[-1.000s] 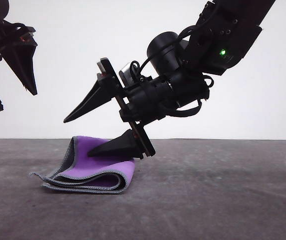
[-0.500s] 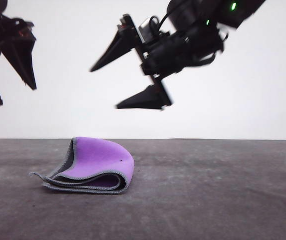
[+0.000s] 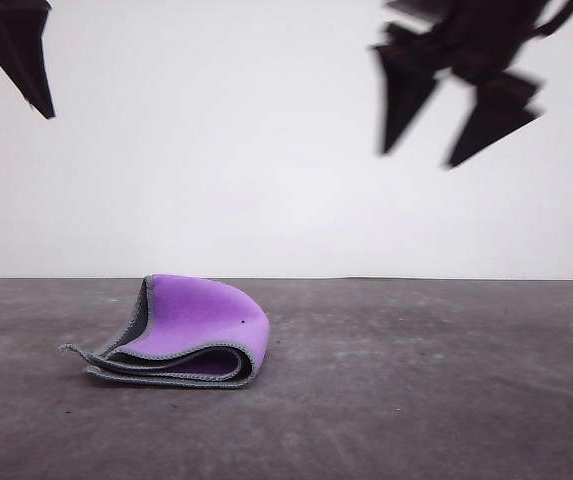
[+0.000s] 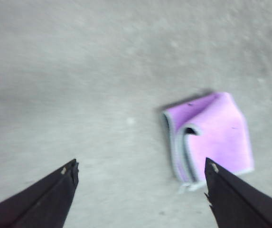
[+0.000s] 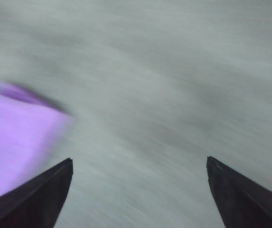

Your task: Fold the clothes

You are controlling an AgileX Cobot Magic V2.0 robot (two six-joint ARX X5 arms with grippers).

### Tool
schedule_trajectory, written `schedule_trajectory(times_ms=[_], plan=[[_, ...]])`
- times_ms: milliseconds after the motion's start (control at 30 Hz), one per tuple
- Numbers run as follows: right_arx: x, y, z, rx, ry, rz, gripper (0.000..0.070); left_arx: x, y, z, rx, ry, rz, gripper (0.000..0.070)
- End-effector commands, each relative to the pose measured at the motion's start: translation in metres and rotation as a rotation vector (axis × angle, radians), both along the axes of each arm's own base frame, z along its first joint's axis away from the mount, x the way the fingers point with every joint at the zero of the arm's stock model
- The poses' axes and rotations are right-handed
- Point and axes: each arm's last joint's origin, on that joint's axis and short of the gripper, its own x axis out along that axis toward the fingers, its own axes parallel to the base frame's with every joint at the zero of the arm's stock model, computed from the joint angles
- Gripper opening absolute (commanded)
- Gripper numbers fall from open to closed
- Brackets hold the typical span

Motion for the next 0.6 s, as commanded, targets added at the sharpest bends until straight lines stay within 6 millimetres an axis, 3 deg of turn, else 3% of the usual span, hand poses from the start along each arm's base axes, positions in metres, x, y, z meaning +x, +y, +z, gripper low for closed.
schedule_trajectory(times_ms=[0,300,567], plan=[[0.0,-0.008,0.005,-0.034,-0.008,0.008,0.0571,0.002,0.001,0.002,0.025,-0.013,0.002,0.0516],[-0.021,-0.054,0.016,-0.055,0.022,-0.108,0.0571,-0.004,0.003,-0.017,0.036,0.026,0.014,0.0516],[-0.055,-0.067,-0.005,-0.055,0.021,-0.135,0.057,-0.006,0.005,-0.044,0.033,0.072,0.027,0.0516]])
